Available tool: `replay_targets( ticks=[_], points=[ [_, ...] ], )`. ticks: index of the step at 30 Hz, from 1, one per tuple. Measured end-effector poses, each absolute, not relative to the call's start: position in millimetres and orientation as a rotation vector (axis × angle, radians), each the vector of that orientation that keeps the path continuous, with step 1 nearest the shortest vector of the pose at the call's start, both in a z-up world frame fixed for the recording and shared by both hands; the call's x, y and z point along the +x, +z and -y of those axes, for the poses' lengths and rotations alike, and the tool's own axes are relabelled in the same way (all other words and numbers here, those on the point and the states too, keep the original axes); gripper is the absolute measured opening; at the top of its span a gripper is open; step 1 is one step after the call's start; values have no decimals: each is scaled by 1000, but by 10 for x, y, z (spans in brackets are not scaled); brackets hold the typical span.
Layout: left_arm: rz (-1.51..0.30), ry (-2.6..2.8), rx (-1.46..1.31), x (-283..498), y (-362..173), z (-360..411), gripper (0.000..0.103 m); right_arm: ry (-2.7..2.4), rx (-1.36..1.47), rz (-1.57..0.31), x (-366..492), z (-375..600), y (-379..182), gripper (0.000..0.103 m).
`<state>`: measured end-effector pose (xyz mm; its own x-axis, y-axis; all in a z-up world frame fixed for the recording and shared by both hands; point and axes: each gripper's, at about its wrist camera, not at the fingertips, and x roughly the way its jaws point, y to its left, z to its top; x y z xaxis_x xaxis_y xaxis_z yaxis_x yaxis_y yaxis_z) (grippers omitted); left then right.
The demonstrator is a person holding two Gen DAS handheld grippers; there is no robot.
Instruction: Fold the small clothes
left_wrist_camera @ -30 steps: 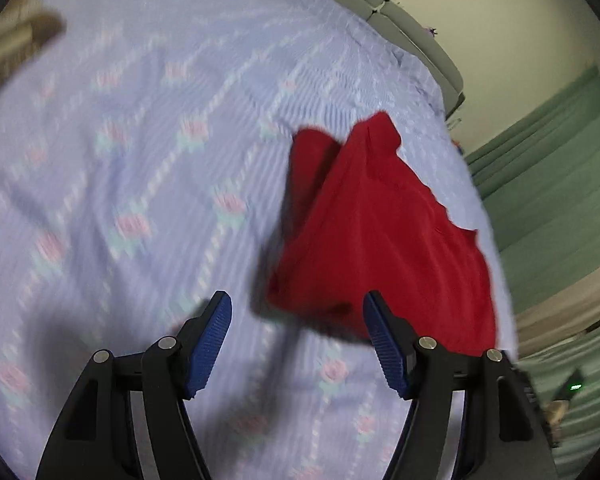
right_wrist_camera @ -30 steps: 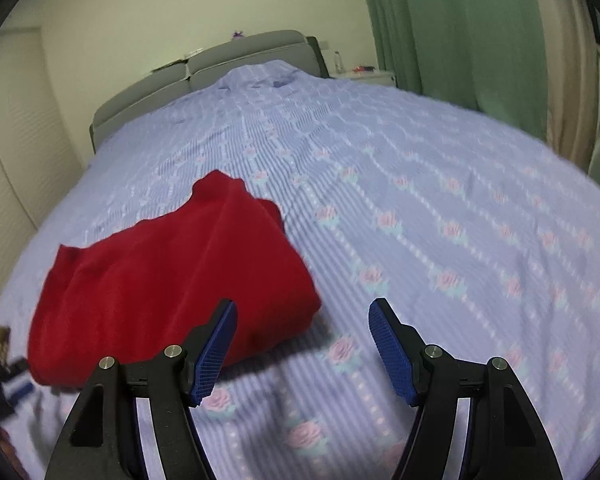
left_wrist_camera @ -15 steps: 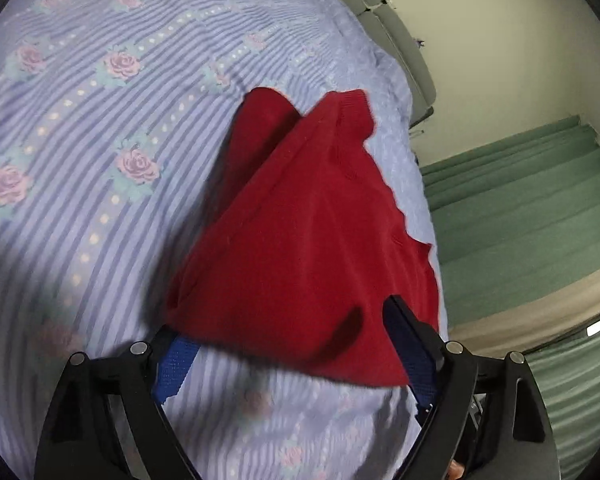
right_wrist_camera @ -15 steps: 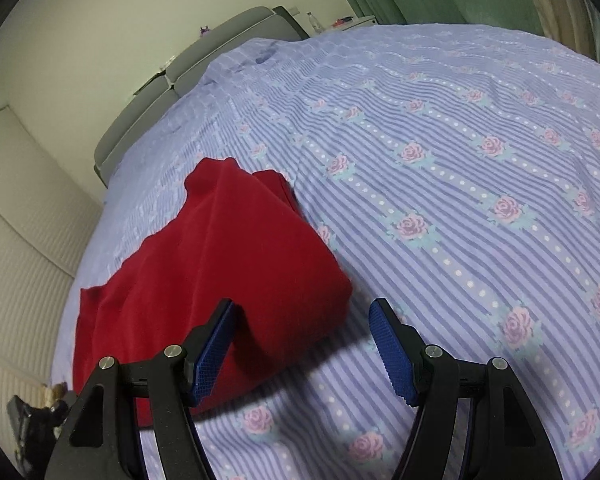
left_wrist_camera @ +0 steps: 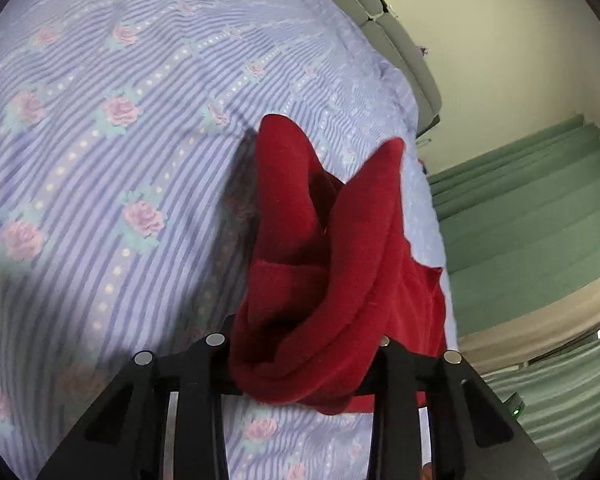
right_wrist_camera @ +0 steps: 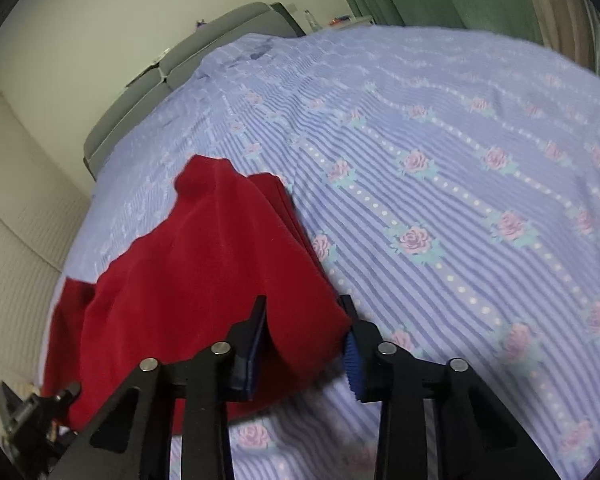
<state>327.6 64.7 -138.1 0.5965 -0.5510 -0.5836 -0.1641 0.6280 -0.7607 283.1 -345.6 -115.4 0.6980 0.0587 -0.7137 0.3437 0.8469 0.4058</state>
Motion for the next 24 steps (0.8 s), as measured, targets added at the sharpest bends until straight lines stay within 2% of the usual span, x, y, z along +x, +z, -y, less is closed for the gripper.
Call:
replay_targets(
  ticks=[6, 8, 9, 10, 14, 15, 17, 18, 19, 24],
  points=[
    [-944, -276, -911, 3156, -1541, -738, 33, -196, 486, -815, 2709, 3353, -1209, 33],
    [-952, -280, -919, 3198, -1566, -737, 34, -210, 442, -813, 2695, 3325, -1187, 42],
    [-955, -284, -927, 3216, -1572, -744, 35, -237, 399, -811, 2672, 3301, -1125, 52],
    [-956, -287, -927, 3260, -1564, -735, 36, -279, 356, -800, 2634, 3275, -1050, 58],
    [-956, -308, -926, 3282, -1600, -747, 39, -260, 178, -694, 2439, 2997, -608, 58],
    [-958, -314, -934, 3281, -1616, -756, 39, -179, 172, -698, 2452, 2910, -538, 56],
    [-958, -328, -950, 3284, -1647, -779, 40, -31, 177, -712, 2506, 2730, -467, 34],
    [-963, -335, -944, 3288, -1654, -784, 41, 34, 191, -727, 2562, 2628, -458, 16],
    [-964, -343, -937, 3279, -1655, -793, 41, 98, 206, -755, 2648, 2523, -476, 11],
    [-979, -360, -870, 3366, -1601, -767, 42, 216, 189, -844, 3004, 2096, -661, 10]
  ],
)
